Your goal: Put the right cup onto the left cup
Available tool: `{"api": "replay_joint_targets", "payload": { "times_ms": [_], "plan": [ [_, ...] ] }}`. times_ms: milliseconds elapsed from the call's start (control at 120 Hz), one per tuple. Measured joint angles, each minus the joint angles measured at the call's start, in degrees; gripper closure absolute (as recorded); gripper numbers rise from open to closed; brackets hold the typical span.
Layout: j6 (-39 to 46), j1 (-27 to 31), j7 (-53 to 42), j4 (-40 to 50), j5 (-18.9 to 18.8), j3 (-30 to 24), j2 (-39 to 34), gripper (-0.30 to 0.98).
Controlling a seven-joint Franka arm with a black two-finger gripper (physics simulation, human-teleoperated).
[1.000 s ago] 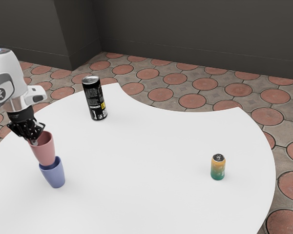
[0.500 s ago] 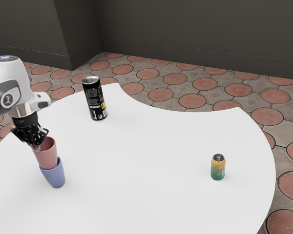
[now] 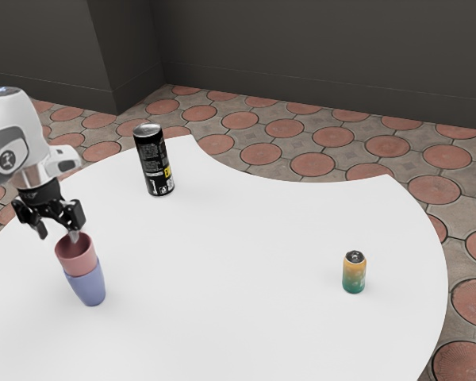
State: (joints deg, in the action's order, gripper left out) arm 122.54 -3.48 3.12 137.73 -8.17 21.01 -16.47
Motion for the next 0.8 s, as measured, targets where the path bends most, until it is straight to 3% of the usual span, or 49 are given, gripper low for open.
{"api": "replay_joint_targets", "payload": {
  "times_ms": [158, 300, 542, 800],
  "plan": [
    [-2.87, -1.35, -0.26, -1.03, 0.06, -0.81, -3.8, 0.07],
    [-6.54, -2.29, -0.56, -6.6, 0.71, -5.52, -2.29, 0.04],
    [-11.85, -2.35, -0.96, -22.03, 4.67, -9.24, 9.16, 0.01],
    [-17.68, -1.89, -2.37, -40.68, 5.77, -9.61, 20.52, 0.0]
  ]
}}
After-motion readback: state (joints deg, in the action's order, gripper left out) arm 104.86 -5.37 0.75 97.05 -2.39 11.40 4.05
